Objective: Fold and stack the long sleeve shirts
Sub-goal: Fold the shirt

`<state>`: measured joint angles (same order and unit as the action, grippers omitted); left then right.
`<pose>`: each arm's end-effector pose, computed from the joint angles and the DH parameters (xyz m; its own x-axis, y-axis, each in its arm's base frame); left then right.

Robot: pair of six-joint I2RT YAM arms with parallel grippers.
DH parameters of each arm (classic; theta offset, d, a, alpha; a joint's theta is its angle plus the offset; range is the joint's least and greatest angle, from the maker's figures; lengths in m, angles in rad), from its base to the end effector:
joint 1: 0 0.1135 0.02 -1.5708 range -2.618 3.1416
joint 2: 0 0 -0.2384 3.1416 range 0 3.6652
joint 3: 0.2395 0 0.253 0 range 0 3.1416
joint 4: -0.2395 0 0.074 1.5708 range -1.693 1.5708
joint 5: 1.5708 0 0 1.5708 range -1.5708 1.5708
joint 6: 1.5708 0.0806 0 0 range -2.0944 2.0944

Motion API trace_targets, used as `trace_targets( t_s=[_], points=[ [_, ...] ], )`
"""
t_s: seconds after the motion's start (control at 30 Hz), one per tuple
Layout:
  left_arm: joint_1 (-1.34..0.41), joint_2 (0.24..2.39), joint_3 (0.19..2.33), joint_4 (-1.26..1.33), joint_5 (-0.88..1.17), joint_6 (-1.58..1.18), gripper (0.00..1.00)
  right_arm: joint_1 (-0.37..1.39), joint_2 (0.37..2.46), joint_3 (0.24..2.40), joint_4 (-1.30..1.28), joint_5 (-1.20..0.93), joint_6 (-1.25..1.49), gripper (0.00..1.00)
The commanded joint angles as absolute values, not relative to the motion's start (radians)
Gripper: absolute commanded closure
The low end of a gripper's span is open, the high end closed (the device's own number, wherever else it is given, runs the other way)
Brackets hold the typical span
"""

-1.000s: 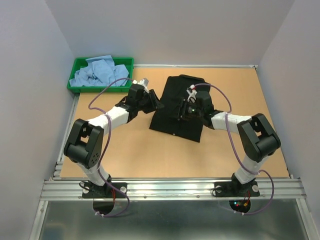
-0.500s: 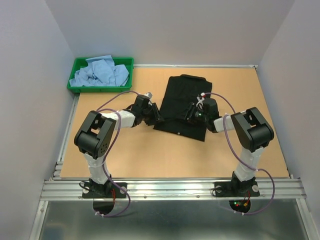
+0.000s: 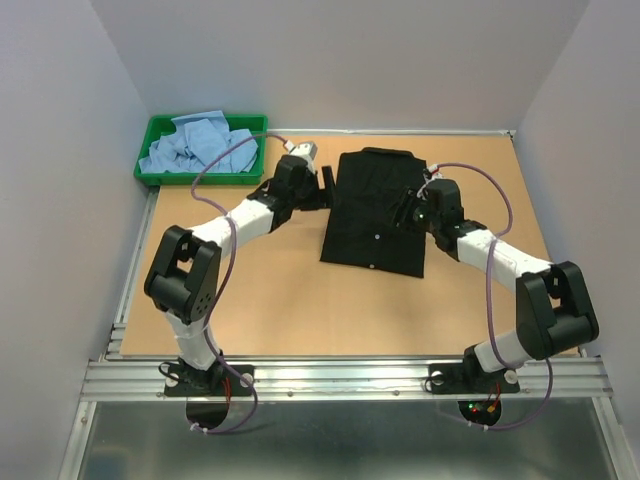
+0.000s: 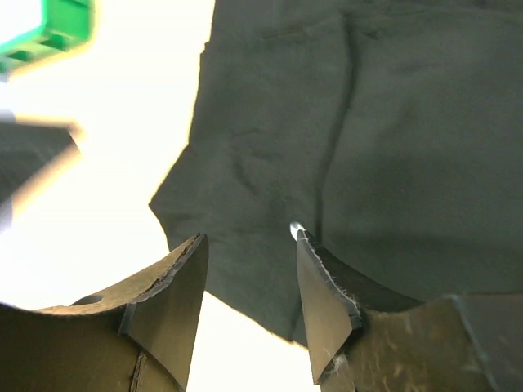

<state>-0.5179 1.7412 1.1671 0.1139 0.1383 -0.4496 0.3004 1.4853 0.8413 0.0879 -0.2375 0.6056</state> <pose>0.3744 -0.2261 0.1970 -0.6073 -0.1494 -0.7803 0.3706 0.8155 -0.4445 0.3398 0.1251 0.1710 -0.6869 0.3664 -0.6276 -0.1063 0.8036 0.5856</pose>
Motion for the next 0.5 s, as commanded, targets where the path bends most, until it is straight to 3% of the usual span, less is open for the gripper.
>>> trace_targets(
  t_s=[0.0, 0.27, 0.47],
  points=[
    [-0.525, 1.833, 1.353, 0.130, 0.054, -0.328, 0.11, 0.298, 1.428, 0.839, -0.113, -0.144, 0.563, 0.47],
    [-0.543, 2.037, 1.601, 0.201, 0.078, -0.117, 0.25, 0.316, 1.365, 0.746, -0.185, -0.187, 0.601, 0.60],
    [-0.560, 2.204, 1.753, 0.241, 0.156, -0.075, 0.27, 0.318, 1.365, 0.704, -0.209, -0.184, 0.603, 0.68]
  ],
)
